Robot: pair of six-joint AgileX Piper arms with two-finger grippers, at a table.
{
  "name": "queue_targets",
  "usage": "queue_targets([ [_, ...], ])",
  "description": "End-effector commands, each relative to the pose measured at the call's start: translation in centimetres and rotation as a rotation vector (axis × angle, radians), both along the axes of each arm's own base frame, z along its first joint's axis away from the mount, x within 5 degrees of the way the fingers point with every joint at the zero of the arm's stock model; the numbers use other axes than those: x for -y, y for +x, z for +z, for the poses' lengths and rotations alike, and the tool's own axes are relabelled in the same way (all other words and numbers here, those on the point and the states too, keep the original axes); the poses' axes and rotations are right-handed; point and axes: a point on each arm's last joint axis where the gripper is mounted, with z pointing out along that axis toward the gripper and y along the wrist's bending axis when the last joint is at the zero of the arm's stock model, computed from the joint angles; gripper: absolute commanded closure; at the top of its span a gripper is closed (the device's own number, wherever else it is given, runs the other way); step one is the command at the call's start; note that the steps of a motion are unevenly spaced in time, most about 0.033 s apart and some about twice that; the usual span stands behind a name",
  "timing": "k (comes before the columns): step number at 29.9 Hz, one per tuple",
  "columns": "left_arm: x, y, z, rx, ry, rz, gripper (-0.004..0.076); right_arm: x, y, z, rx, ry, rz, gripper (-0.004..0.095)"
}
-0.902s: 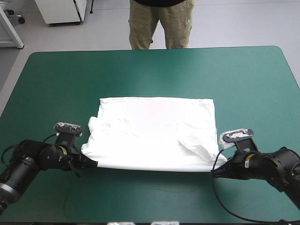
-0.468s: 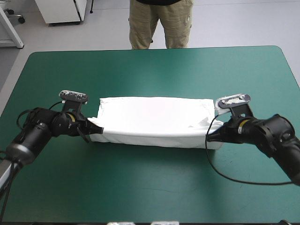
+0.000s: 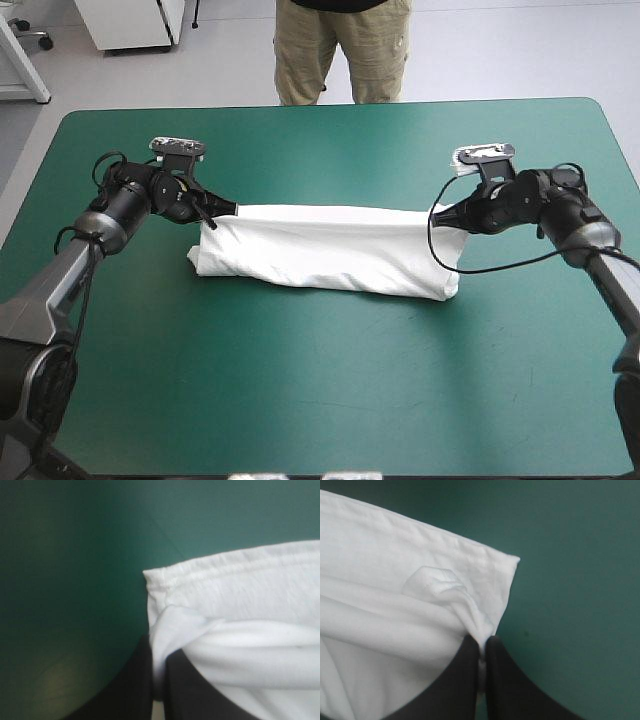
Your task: Fold the cloth
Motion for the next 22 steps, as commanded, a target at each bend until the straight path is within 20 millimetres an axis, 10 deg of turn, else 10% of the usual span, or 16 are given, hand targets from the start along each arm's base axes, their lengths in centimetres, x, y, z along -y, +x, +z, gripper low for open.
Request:
queue_targets([
  [1,0.3,1.5,1.8,0.119,-0.043,0.009,0.0733,-0.1,2.3,1.4,0.093,0.012,-0.003,0.0924],
  [6,0.6,2.7,0.3,0.119,-0.044,0.008,0.0732,-0.4,4.6,1.1,0.100,0.011,-0.003,0.0866],
  [11,0.7,3.1,0.6,0.170,-0.039,-0.013,0.0678,-0.4,5.4,1.9,0.133,0.001,-0.009,0.0578],
  [18,0.7,3.3,2.2,0.182,-0.009,-0.038,0.0106,0.4,5.0,3.7,0.162,-0.067,-0.047,0.0368],
  [22,0.8,3.2,3.7,0.158,-0.013,-0.045,0.0035,0.8,3.3,5.9,0.176,-0.073,-0.053,0.0368],
])
